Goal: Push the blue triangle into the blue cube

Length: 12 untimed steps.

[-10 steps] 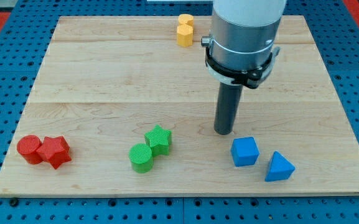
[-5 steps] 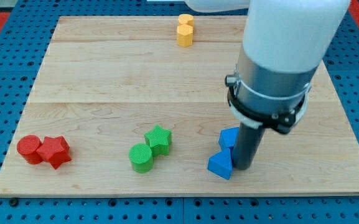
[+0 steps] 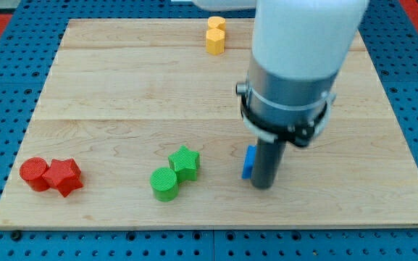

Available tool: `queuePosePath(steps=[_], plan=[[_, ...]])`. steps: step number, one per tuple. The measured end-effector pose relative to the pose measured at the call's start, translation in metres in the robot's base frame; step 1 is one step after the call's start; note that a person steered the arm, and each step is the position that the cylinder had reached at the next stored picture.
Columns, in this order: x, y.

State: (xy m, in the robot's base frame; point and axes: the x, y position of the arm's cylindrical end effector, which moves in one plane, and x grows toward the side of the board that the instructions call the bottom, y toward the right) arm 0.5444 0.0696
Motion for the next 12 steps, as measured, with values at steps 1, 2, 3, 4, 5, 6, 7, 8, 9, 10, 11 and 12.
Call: queuePosePath(steps=[1,2,3,4,5,6,7,8,9,10,11,12], plan=[[-0.007,0.0],[0.036,0.057],[0.008,0.054],[-0.079,0.123],[-0.123,0.047],[-0.09,-0.026],[-0.062,-0.031],[-0.05,0.001],[-0.043,0.027],[-0.047,0.026],[-0.052,0.009],[0.009,-0.02]])
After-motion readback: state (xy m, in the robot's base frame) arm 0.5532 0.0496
